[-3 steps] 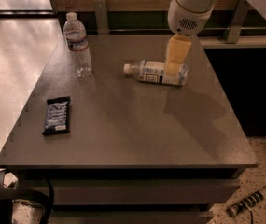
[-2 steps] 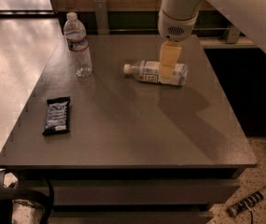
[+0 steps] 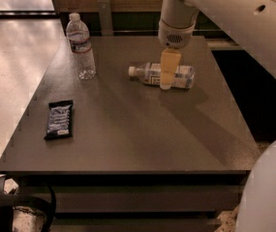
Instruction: Place blue plastic bottle upright
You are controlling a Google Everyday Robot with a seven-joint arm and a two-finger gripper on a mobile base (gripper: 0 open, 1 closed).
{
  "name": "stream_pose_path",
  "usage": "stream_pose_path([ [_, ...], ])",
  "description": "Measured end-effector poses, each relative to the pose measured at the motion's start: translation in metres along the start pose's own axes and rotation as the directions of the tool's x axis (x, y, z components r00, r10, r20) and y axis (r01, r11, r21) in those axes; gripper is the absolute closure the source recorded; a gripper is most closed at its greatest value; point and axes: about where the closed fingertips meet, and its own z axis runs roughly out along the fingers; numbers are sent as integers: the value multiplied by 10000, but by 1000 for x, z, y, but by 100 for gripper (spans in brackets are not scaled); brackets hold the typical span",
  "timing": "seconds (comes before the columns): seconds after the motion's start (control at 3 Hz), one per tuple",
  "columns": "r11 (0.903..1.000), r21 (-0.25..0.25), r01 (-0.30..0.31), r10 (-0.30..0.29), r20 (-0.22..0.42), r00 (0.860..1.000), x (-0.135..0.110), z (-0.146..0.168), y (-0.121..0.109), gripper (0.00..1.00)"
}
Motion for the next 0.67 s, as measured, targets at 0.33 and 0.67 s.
stream_pose_path([
  [0.33, 9992, -403, -77, 85, 193, 9998, -4, 17, -4, 0],
  [0.67, 9953, -947, -200, 260, 627, 9977, -8, 35, -4, 0],
])
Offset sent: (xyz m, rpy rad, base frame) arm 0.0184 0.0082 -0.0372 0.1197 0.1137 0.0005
